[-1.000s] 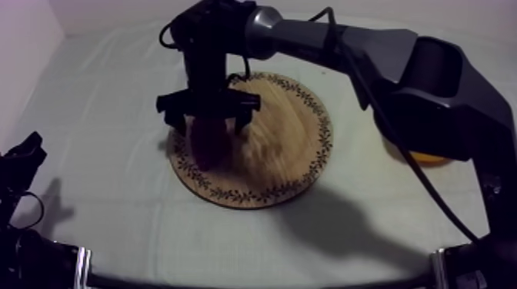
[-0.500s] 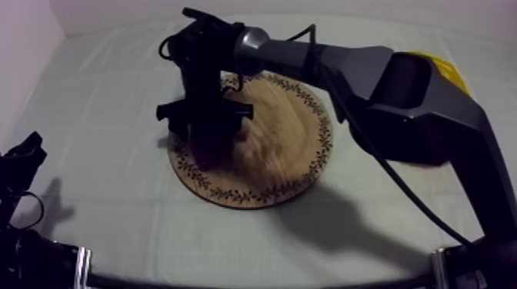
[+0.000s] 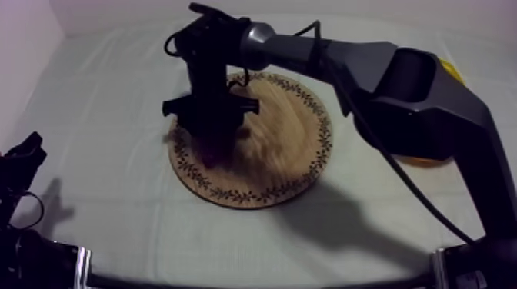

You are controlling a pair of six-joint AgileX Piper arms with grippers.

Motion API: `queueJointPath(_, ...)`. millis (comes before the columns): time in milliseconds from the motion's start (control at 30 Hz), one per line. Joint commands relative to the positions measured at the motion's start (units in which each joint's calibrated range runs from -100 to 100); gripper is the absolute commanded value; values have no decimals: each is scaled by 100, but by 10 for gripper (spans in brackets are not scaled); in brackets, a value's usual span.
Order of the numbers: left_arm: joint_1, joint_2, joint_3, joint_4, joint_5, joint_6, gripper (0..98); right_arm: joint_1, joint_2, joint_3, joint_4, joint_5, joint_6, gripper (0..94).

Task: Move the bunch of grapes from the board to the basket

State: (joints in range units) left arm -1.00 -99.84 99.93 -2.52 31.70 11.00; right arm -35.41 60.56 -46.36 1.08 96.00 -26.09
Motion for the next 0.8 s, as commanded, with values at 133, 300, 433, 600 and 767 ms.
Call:
queueJointPath(133, 2, 2, -4, 1, -1, 1, 0, 1, -768, 137, -83, 6, 55, 307)
queueJointPath(300, 2, 2, -4, 1, -1, 1, 0, 24, -1484, 220, -108, 51, 136, 311)
queueJointPath(433, 2, 2, -4, 1, -1, 1, 0, 59, -2038, 202, -128, 75, 216, 311)
queueJointPath(600, 2, 2, -4, 1, -1, 1, 0, 98, -2626, 244, -121, 99, 300, 309)
queueJointPath(767, 2, 2, -4, 1, -1, 1, 0, 105, -3038, 558, -42, 102, 362, 310)
